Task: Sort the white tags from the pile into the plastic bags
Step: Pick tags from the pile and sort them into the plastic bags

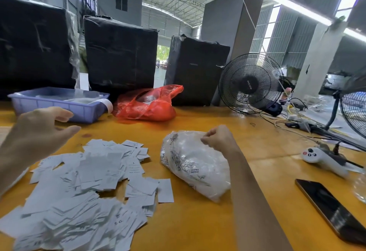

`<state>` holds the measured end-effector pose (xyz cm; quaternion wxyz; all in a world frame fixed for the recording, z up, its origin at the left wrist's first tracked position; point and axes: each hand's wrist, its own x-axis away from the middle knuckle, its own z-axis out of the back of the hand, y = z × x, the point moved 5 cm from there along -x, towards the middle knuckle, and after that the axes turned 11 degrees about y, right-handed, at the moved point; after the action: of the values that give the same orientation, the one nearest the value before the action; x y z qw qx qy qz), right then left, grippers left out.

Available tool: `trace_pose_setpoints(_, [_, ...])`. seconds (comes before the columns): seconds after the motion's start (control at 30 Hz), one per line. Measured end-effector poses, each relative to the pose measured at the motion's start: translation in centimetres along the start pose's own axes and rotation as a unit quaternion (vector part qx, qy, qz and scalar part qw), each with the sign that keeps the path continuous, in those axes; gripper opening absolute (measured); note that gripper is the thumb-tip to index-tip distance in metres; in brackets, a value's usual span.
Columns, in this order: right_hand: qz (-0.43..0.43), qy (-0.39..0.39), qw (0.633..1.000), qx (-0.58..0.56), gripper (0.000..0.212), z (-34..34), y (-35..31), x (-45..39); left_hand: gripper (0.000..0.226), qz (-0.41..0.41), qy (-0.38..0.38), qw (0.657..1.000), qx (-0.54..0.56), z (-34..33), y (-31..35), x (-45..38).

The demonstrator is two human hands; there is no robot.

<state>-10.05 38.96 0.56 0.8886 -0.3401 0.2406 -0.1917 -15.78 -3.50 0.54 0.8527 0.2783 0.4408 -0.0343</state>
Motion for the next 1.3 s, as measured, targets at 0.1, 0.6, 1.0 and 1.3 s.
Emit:
trace_pose_setpoints(0.1, [-0.009,-0.101,0.964,-0.246,0.007,-0.2,-3.6,1.9,0.022,0.006,-0.079,0.993,0.087,1.4,5.2,1.9])
trace_pose_setpoints(0.6, [0.061,-0.223,0.920,-0.317,0.031,-5.8,-12.3,9.2,0.014,0.338,-0.278,0.799,0.413,0.1,11.2,6.9])
trace_pose_setpoints(1.0, [0.012,-0.289,0.901,-0.323,0.008,-7.2,-11.9,9.4,0.026,0.353,-0.241,0.803,0.415,0.2,10.2,6.4])
trace_pose_setpoints(1.3, [0.152,-0.290,0.943,-0.069,0.013,-10.4,-10.7,10.0,0.016,0.427,-0.111,0.740,0.508,0.1,8.8,5.7])
